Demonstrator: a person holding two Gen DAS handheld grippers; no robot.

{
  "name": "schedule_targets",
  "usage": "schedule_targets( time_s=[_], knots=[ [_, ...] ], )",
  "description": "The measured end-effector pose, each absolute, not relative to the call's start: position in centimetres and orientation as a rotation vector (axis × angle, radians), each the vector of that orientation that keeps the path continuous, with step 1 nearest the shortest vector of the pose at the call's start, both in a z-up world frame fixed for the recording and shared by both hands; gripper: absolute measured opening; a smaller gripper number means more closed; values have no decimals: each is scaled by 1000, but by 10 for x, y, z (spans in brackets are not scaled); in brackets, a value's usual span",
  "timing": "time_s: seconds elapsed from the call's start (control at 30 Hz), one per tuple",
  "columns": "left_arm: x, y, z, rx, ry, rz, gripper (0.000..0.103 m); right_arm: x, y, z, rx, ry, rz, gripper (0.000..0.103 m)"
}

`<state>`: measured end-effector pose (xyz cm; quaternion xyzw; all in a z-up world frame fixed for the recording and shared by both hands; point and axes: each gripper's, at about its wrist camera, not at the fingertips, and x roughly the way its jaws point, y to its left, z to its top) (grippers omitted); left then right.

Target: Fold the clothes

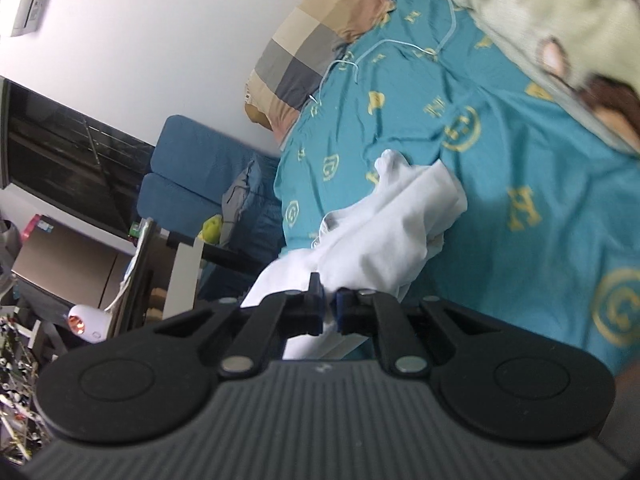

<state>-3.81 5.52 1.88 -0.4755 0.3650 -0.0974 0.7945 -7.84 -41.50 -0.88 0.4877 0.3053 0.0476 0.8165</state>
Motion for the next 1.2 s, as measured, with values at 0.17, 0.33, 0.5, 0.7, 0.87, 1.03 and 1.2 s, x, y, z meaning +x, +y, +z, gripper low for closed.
schedule_targets(
  time_s=[0.17,0.33,0.5,0.7,0.87,1.03,1.2],
  knots=[
    [-103,66,20,-1036,800,-209,7,-133,-409,-13,1065,657,85,9],
    [-132,72,28,-1054,781,-214,7,-160,-405,-9,1077,641,91,9],
    [-121,66,37,-1047,757,-207,7,-158,-407,-4,1084,627,106,9],
    [-76,56,35,-1049,761,-205,7,-130,-418,-8,1118,632,102,9],
    [-18,48,26,-1052,752,-193,7,-83,-427,-16,1141,649,89,9],
    [57,42,11,-1048,756,-171,7,-19,-434,-28,1153,668,63,10],
    [136,37,-22,-1024,786,-140,7,49,-439,-55,1159,708,21,10]
  ],
)
